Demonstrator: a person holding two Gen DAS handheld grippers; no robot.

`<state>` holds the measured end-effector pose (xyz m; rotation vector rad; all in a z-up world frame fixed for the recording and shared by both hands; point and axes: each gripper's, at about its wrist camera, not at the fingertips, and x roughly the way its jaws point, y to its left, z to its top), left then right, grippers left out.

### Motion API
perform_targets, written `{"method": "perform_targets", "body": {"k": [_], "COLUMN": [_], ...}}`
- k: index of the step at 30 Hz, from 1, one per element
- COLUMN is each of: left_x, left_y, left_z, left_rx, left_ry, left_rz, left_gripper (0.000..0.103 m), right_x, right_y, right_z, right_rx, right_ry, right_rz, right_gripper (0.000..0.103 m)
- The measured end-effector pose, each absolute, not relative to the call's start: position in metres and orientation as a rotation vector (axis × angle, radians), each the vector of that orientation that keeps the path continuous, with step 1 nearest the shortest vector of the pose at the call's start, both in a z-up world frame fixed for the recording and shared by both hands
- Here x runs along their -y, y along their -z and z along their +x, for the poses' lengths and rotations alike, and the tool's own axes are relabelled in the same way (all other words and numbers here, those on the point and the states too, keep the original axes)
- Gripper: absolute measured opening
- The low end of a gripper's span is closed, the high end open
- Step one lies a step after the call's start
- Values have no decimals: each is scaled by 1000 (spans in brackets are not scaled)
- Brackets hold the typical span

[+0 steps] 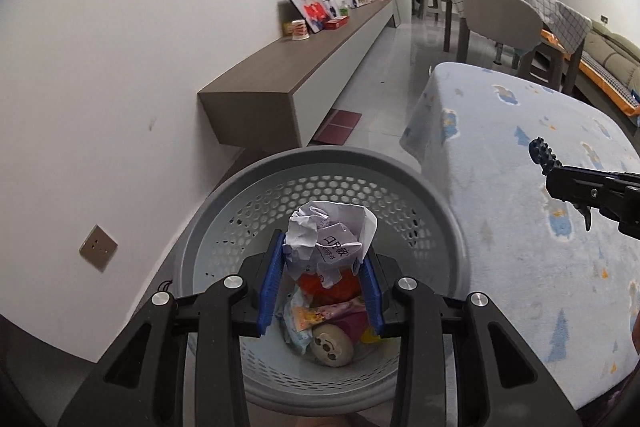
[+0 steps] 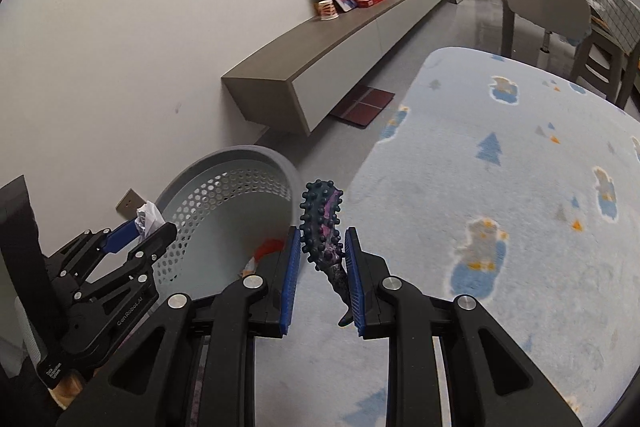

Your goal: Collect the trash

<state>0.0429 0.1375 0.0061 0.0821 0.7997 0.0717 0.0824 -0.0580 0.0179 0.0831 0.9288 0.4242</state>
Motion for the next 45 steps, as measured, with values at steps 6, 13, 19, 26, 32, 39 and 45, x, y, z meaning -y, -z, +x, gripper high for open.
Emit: {"method": "perform_targets", "body": {"k": [6,13,19,26,32,39,45], "left_x": [-165,-177,-178,-182,-184,-184,-185], "left_y": [7,17,22,24,23,24,24], "left_z": [38,45,48,48,47,48,47], "left_rx": [-791,-824,-837,-852,-849,-851,-845], "left_ry": [-153,-171,-187,-222,-221,-234,-234], "left_rz": [74,55,54,52,40,33,32], "left_gripper": [36,39,55,64,73,82,85], "right_x": [9,-12,-17,-12,-12,-9,-8], "right_y": [-2,20,24,28,31,31,31], "right_z": [96,109,111,107,103,101,100], "right_rx": [-965,-1012,-1019,-1010,-1007,-993,-989], "right_ry": [-527,-562,-574,-543,-520,-483,-471], "right_rz": [12,-20,-13,-7,-10,1,11], "right_gripper": [22,22,22,27,29,34,41]}}
